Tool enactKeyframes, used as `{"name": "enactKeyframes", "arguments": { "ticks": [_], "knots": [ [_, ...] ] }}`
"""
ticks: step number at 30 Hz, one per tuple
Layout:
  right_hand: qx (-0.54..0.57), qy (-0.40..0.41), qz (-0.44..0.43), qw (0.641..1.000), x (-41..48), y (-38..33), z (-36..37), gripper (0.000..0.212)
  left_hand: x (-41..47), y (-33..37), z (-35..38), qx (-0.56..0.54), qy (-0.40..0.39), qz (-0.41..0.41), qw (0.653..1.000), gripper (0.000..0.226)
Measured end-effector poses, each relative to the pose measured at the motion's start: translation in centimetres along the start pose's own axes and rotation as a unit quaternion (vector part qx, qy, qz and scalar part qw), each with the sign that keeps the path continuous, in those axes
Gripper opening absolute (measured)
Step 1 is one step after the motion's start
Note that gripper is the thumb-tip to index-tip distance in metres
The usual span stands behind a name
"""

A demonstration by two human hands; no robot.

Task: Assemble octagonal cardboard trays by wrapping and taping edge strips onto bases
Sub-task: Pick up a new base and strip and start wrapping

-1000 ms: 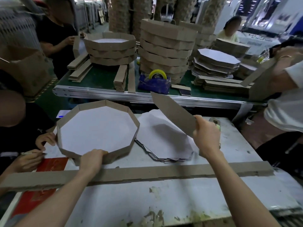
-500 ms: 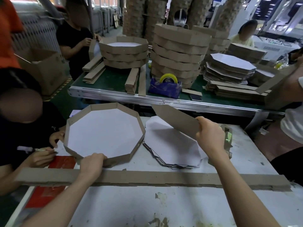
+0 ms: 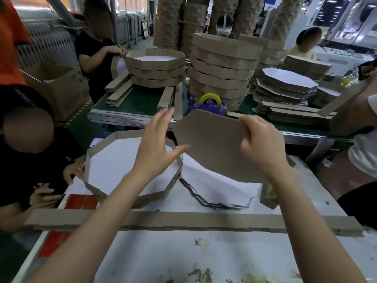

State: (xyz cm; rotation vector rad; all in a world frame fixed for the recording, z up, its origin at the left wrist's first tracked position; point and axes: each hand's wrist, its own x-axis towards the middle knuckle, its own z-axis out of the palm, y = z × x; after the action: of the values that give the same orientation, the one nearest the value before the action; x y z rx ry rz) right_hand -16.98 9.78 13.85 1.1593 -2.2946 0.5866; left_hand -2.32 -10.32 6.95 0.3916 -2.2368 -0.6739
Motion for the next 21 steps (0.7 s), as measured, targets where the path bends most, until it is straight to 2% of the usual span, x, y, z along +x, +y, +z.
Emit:
{"name": "enactKeyframes", "arguments": {
  "ticks": [3,5,9,12,13,15,17,19,20,21],
  "knots": [
    [0.04,-0.027,-0.032,0.998,0.6,-1.7,-2.8,0.038,1.4,3.5,-2.7,-0.005,-0.004,0.07,0.998,0.103],
    [0.082,-0.082,-0.042,0.992,0.5,-2.4,-4.5,0.037,0.9,4.8,-4.0,0.015,-0.015,0.091,0.996,0.105],
    [0.184,-0.18,-0.068,0.964,-1.0,-3.5,-6.2,0.032,-1.7,5.6,-5.7,0.026,-0.055,0.104,0.993,0.096],
    [0.231,-0.242,-0.082,0.939,-2.9,-4.1,-6.0,0.036,-3.3,5.0,-6.6,0.106,-0.071,0.1,0.987,0.099],
    [0.236,-0.262,-0.088,0.932,-3.5,-4.3,-5.7,0.038,-3.7,4.6,-6.9,0.108,-0.109,0.094,0.984,0.093],
    [0.223,-0.303,-0.104,0.921,-4.3,-5.0,-4.7,0.035,-4.4,4.0,-7.3,0.026,-0.244,0.042,0.969,0.065],
    [0.212,-0.345,-0.117,0.907,-5.2,-5.9,-3.5,0.034,-5.3,3.5,-7.3,-0.03,-0.367,-0.018,0.93,0.034],
    [0.242,-0.371,-0.118,0.888,-5.4,-6.5,-2.7,0.031,-5.9,2.8,-7.5,-0.041,-0.424,-0.048,0.904,0.02],
    [0.267,-0.392,-0.124,0.872,-5.2,-6.7,-2.6,0.027,-6.1,2.6,-7.8,-0.048,-0.438,-0.051,0.896,0.019],
    [0.299,-0.432,-0.132,0.84,-4.7,-6.7,-2.6,0.022,-6.3,2.5,-8.2,-0.056,-0.452,-0.047,0.889,0.018]
  ]
}}
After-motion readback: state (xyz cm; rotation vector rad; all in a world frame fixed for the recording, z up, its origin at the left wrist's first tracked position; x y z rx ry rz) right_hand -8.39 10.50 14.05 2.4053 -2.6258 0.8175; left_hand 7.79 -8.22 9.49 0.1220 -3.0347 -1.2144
